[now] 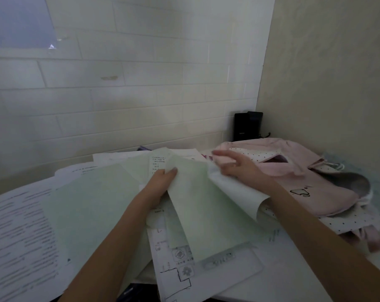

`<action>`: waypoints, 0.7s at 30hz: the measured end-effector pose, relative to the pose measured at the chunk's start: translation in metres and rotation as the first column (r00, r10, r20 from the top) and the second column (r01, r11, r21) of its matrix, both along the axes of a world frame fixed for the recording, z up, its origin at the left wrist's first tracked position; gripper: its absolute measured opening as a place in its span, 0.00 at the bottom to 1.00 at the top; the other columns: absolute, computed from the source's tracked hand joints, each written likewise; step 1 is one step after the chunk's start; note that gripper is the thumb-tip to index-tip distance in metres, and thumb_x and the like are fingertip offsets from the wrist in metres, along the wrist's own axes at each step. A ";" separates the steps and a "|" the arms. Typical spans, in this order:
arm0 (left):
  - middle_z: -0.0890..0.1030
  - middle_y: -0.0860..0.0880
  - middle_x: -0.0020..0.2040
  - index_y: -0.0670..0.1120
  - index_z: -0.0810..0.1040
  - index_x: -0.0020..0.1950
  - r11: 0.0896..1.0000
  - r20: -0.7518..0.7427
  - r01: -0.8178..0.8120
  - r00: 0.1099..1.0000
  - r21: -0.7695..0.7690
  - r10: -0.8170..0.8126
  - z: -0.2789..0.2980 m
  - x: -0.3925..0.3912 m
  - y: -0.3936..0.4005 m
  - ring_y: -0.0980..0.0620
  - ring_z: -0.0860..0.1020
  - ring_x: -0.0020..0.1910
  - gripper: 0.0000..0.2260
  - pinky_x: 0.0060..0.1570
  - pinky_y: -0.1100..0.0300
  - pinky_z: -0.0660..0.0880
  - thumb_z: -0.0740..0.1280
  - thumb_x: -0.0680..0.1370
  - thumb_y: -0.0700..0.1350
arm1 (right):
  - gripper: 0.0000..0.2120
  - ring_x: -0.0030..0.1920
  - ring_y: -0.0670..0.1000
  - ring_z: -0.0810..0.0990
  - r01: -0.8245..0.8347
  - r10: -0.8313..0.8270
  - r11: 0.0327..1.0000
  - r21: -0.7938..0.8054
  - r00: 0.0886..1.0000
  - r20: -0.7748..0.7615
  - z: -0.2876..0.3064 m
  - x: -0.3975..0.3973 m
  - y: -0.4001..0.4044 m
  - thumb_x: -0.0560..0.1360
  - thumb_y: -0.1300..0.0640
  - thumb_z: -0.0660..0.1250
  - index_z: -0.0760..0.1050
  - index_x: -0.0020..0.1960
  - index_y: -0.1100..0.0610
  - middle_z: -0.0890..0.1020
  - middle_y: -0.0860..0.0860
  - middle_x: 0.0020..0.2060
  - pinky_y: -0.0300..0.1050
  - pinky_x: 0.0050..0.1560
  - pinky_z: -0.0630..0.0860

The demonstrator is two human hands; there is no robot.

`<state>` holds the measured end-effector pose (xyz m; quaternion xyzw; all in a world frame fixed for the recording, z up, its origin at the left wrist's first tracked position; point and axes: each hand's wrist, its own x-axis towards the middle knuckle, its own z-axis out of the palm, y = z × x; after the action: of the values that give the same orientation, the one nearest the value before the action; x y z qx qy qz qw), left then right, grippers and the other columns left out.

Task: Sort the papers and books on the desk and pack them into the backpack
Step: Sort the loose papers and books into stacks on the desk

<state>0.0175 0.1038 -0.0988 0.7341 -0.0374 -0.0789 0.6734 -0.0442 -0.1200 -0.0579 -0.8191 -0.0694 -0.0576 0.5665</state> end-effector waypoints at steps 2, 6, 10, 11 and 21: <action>0.81 0.40 0.56 0.37 0.74 0.64 0.995 -0.065 -0.027 0.998 -0.098 0.020 -0.001 0.001 -0.001 0.41 0.80 0.54 0.17 0.55 0.51 0.77 0.61 0.81 0.47 | 0.26 0.42 0.41 0.81 -0.084 0.085 0.996 0.018 0.996 -0.034 -0.010 0.003 0.016 0.72 0.76 0.61 0.77 0.59 0.49 0.82 0.42 0.47 0.37 0.46 0.76; 0.82 0.44 0.56 0.44 0.76 0.63 0.962 -0.105 0.078 0.988 -0.260 -0.109 -0.001 0.000 0.001 0.44 0.80 0.57 0.22 0.60 0.49 0.74 0.57 0.81 0.58 | 0.20 0.48 0.41 0.81 -0.159 0.159 0.987 0.018 0.985 -0.070 -0.018 -0.004 0.042 0.76 0.67 0.64 0.77 0.59 0.45 0.81 0.43 0.51 0.33 0.47 0.75; 0.82 0.46 0.58 0.48 0.79 0.60 0.957 -0.038 0.241 0.967 -0.163 -0.251 -0.002 -0.005 0.004 0.48 0.81 0.55 0.17 0.57 0.53 0.76 0.63 0.78 0.56 | 0.19 0.64 0.42 0.74 -0.327 0.286 0.939 -0.109 0.914 -0.287 -0.032 -0.009 0.056 0.82 0.48 0.54 0.67 0.71 0.51 0.76 0.46 0.65 0.33 0.61 0.66; 0.83 0.46 0.57 0.47 0.80 0.59 0.976 0.017 0.216 0.976 0.000 -0.216 -0.003 -0.005 0.002 0.50 0.82 0.52 0.12 0.53 0.56 0.77 0.67 0.77 0.50 | 0.20 0.66 0.44 0.73 -0.326 0.295 0.944 -0.056 0.906 -0.304 -0.036 -0.008 0.054 0.82 0.47 0.51 0.67 0.71 0.52 0.76 0.48 0.65 0.35 0.64 0.64; 0.79 0.34 0.59 0.34 0.75 0.61 0.976 -0.079 -0.076 0.995 -0.206 0.061 0.002 0.002 0.002 0.45 0.80 0.42 0.12 0.44 0.54 0.79 0.64 0.77 0.33 | 0.44 0.73 0.38 0.42 -0.469 0.326 0.723 -0.507 0.879 -0.349 -0.043 -0.037 0.011 0.72 0.45 0.71 0.42 0.74 0.33 0.47 0.35 0.74 0.40 0.72 0.48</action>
<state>0.0193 0.1062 -0.0966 0.6569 0.0043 -0.0774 0.7500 -0.0808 -0.1088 -0.1005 -0.9176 -0.1909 0.1875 0.2940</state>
